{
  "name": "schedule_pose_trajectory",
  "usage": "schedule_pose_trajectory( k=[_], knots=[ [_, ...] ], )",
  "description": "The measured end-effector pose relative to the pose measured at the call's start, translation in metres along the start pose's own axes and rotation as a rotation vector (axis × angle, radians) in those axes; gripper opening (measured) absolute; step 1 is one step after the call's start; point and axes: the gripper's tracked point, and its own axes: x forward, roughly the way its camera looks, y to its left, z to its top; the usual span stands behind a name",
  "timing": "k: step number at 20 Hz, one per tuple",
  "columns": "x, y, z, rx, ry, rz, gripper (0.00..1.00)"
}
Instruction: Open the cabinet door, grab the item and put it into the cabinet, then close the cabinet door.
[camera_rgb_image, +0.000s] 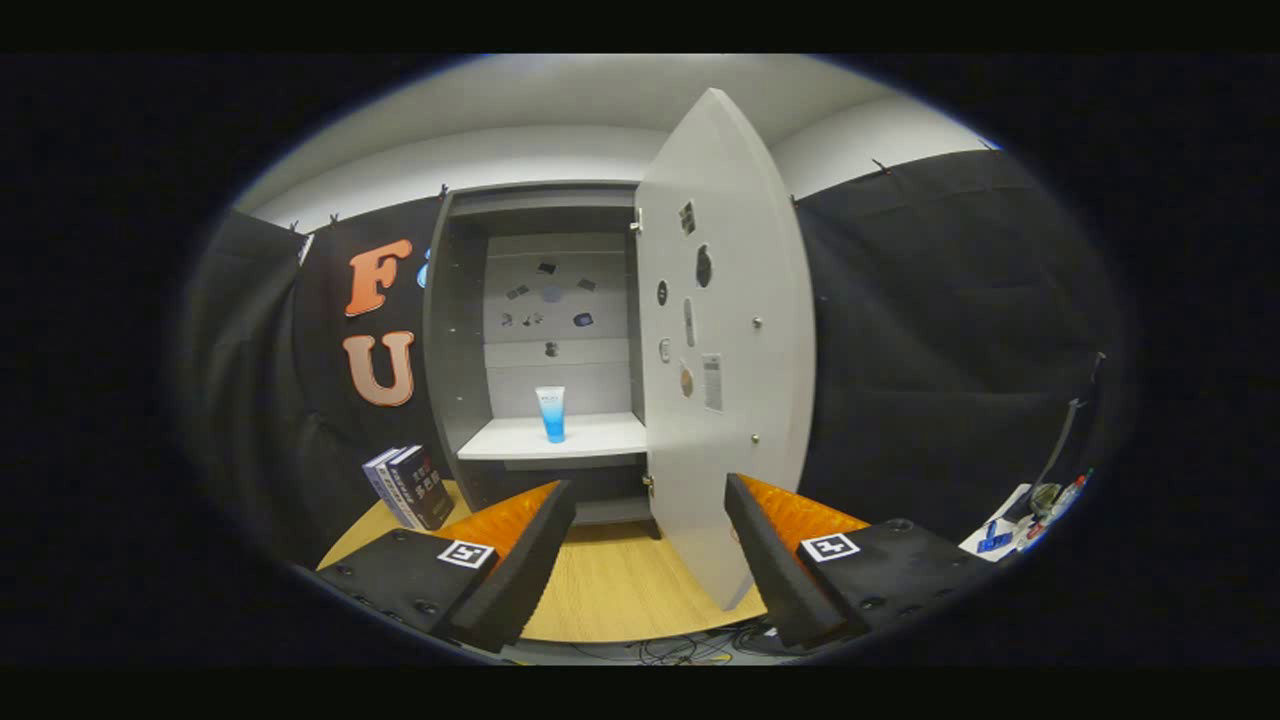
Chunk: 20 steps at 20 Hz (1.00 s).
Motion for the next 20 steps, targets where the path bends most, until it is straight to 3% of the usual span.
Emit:
schedule_pose_trajectory(
  k=[12, 20],
  knots=[
    [-0.001, -0.146, -0.017, 0.01, 0.047, -0.105, 0.96],
    [0.041, -0.163, -0.048, 0.054, 0.076, -0.092, 0.96]
  ],
)
